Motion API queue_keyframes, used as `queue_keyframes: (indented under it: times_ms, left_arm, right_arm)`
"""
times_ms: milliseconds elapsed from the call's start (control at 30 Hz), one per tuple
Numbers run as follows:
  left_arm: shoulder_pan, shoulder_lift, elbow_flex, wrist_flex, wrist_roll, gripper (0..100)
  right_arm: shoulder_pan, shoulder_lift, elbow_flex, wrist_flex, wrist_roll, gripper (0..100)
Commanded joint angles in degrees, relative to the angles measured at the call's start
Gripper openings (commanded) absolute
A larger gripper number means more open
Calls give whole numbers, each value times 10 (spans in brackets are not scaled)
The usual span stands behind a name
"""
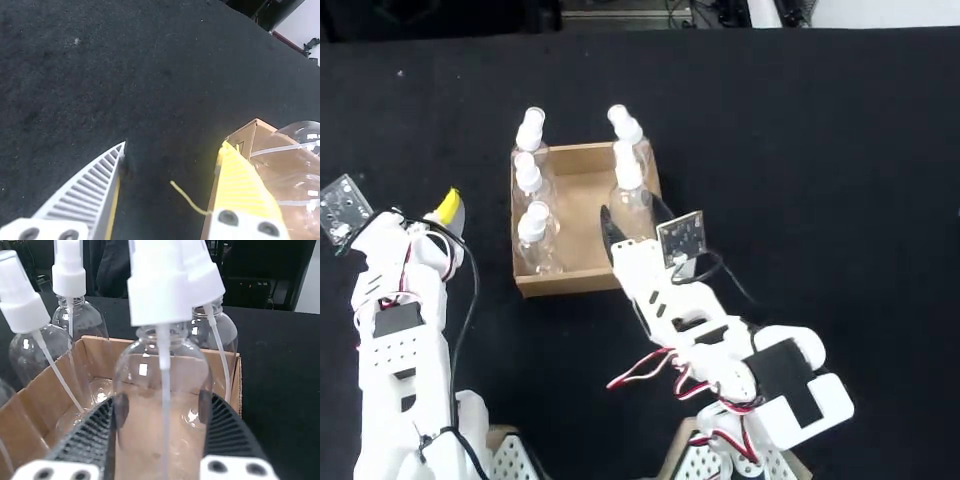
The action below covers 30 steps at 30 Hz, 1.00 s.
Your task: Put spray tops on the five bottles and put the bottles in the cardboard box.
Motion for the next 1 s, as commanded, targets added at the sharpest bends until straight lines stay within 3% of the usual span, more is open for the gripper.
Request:
queue_keyframes:
  times_ms: [0, 300, 500, 967]
  left_arm:
    - [-2, -9, -9, -13, -4, 267]
    - [-2, -9, -9, -13, -4, 267]
    - [-2, -9, -9, -13, -4, 267]
    - [-2, -9, -9, -13, -4, 267]
  right_arm:
    - [11, 0, -33, -18, 4, 156]
    - [11, -4, -29, -18, 4, 165]
    - [10, -3, -29, -18, 4, 290]
    - [13, -5, -28, -18, 4, 293]
